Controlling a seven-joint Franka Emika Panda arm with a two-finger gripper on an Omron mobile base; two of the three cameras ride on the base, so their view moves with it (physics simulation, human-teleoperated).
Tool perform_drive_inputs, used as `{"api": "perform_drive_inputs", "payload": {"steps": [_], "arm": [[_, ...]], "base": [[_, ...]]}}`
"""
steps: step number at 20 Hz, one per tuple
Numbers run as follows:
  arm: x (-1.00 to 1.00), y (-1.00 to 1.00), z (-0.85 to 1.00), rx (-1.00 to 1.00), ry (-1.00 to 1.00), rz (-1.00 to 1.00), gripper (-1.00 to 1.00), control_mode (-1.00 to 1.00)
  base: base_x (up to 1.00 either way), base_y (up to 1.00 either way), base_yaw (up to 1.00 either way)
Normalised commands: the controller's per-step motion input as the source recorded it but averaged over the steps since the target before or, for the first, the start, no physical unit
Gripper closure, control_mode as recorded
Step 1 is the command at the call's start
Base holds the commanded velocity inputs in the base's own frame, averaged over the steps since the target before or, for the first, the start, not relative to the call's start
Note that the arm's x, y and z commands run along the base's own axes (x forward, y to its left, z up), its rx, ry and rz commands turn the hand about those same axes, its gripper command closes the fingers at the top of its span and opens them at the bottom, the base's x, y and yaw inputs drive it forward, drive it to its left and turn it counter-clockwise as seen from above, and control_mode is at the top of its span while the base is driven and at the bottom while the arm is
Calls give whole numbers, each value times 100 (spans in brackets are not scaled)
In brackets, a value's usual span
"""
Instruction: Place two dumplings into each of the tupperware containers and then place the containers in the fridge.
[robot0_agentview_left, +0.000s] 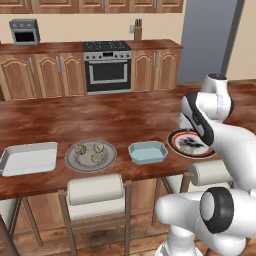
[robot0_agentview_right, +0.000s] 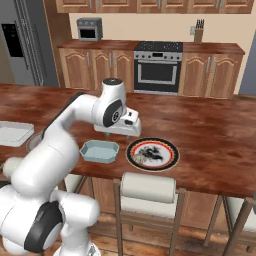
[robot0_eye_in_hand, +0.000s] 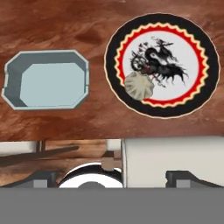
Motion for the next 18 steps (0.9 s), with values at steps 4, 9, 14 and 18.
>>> {"api": "perform_drive_inputs", "payload": {"steps": [4,9,14,18], "arm": [[23,-4,-23,0,1,-4,-100,-100],[17,0,-19,0,0,-3,-100,-100],[1,-16,-27,0,0,0,-100,-100],[3,-11,-33,0,0,-1,-100,-100]], "base": [[0,0,0],[0,0,0],[0,0,0],[0,0,0]]}}
